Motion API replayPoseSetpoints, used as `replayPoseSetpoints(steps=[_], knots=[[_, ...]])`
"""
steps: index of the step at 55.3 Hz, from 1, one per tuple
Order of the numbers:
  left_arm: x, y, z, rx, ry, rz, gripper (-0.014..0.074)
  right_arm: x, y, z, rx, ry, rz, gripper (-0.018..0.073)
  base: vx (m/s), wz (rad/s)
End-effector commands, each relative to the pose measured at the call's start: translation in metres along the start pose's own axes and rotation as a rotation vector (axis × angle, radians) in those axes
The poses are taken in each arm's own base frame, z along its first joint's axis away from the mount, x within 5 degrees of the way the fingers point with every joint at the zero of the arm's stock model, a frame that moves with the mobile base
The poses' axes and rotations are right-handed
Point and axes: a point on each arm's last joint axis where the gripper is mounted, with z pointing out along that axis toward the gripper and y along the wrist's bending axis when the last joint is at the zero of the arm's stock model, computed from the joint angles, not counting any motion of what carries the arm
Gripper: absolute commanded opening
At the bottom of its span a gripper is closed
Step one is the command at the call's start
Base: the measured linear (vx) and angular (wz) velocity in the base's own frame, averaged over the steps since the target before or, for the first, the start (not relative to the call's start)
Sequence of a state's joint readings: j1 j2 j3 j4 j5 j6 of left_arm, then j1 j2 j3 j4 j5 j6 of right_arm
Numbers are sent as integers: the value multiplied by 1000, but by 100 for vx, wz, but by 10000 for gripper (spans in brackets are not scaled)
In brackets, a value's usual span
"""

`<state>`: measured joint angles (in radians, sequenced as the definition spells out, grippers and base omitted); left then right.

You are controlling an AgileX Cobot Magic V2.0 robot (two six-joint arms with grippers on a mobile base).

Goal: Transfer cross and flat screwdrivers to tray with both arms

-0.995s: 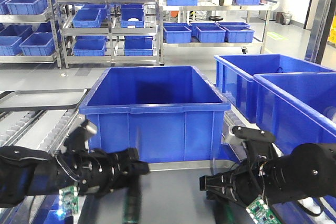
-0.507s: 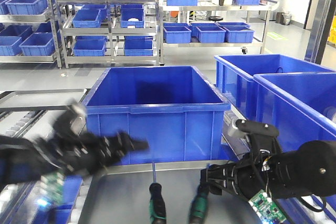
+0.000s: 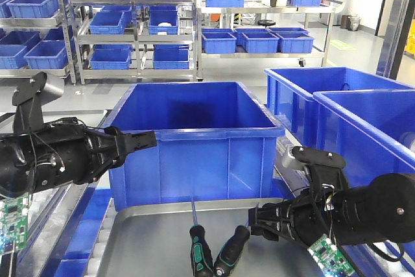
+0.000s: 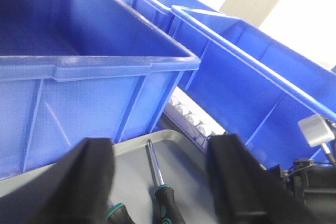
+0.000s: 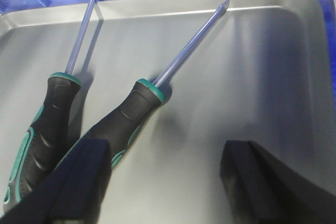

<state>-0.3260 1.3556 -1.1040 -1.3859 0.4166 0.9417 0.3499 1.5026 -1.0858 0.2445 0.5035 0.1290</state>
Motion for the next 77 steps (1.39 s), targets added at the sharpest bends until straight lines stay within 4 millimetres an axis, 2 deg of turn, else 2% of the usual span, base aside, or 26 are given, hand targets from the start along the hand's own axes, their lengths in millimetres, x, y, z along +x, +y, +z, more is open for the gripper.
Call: replayPoseSetpoints(steps=[1,12,17,23,29,32,39,50,55,61,68,77], knots=[[-16,-12,-11,26,-68,-1,425,-17,6,-19,-30,-118,-15,489,0,0],[-17,-15,-17,13,-73,53,365,-16,6,-19,-30,-117,-15,477,0,0],[-20,-22,-34,-20,-68,137,302,-16,6,-19,-30,-117,-15,477,0,0],[-16,-23,-65,-132,-100,121,176,-16,6,-19,-30,-113,-15,477,0,0],[9,-16,-102,-245,-127,162,45,-16,6,-18,-29,-111,-15,477,0,0],[30,-10,-120,-291,-137,205,-7,-16,6,-18,-29,-111,-15,477,0,0],[73,4,-156,-361,-244,346,-7,-16,6,-18,-29,-111,-15,477,0,0],[146,32,-201,-468,-508,389,-7,-16,6,-18,-29,-111,-15,477,0,0],[176,42,-209,-507,-544,443,-7,-16,6,-19,-29,-112,-15,477,0,0],[199,51,-212,-533,-584,415,-7,-16,6,-19,-29,-111,-15,477,0,0],[209,54,-215,-584,-511,387,-7,-16,6,-18,-29,-110,-15,477,0,0],[211,56,-214,-599,-480,371,-6,-15,6,-17,-28,-104,-14,477,0,0]])
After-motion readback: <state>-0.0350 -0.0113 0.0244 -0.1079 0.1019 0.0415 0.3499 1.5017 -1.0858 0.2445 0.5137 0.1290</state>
